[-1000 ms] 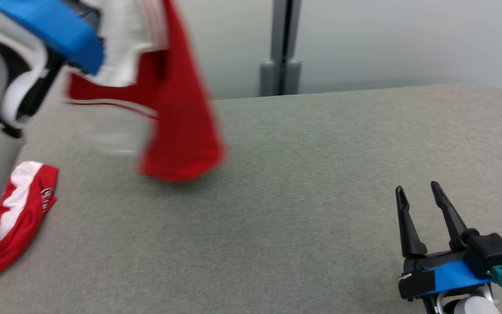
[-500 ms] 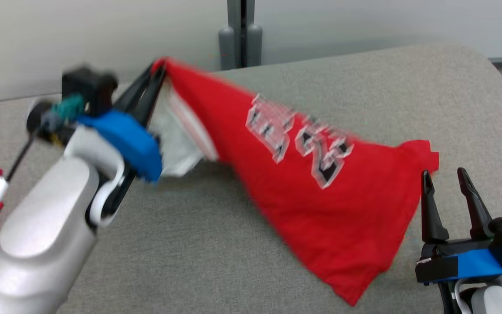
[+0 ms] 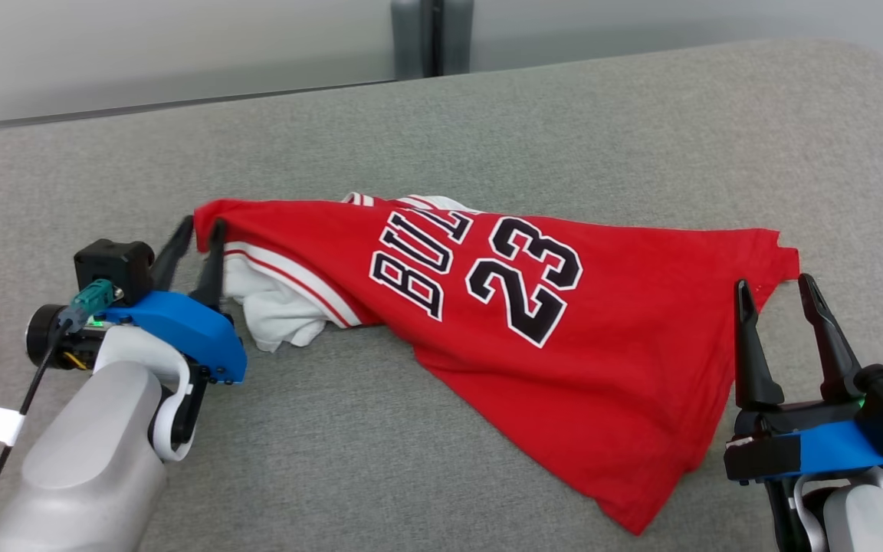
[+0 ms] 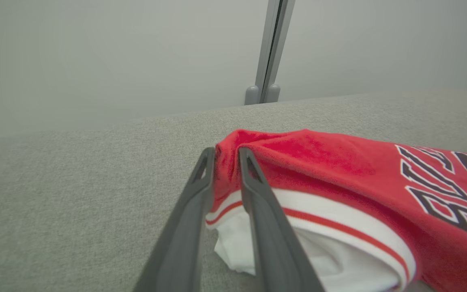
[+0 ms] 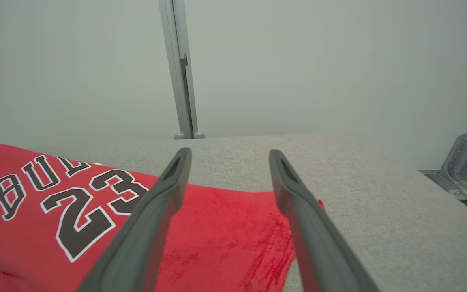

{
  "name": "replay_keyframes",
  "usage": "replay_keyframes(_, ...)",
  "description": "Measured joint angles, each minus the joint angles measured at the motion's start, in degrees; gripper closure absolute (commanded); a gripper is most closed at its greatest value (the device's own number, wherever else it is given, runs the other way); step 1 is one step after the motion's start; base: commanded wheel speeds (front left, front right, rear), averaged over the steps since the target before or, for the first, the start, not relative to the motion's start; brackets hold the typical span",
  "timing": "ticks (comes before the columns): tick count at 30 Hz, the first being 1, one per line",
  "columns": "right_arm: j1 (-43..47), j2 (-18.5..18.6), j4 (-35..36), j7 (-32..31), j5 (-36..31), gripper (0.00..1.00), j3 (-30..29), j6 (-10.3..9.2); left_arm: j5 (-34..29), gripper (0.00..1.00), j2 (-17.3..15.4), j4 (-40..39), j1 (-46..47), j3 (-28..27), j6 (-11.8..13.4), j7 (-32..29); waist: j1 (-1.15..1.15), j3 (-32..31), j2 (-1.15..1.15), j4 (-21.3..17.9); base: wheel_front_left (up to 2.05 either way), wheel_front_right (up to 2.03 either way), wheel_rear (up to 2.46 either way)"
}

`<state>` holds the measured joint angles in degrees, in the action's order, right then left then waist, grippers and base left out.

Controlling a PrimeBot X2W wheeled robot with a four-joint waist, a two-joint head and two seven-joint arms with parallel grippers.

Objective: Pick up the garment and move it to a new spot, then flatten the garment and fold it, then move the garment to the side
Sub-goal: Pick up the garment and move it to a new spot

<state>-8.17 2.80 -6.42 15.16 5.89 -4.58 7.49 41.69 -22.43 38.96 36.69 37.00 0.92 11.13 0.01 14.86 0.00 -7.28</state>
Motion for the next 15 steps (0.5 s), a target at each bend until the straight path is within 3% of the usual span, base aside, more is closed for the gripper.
replay_keyframes(10, -0.5, 0.0, -0.2, 0.0, -1.9, 0.0, 0.3, 0.0, -2.0, 0.0, 2.5, 0.3, 0.0, -1.6, -1.9, 3.8, 0.0, -4.1, 0.0, 2.9, 0.0, 0.0, 0.0)
replay_keyframes(15, 0.8, 0.0, -0.5, 0.0, -2.6, 0.0, 0.3, -0.01, -5.7, 0.0, 3.8, -8.2, -7.0, -7.3, 0.6, 3.9, -0.01, -7.4, 0.0, 4.5, 0.0, 0.0, 0.0)
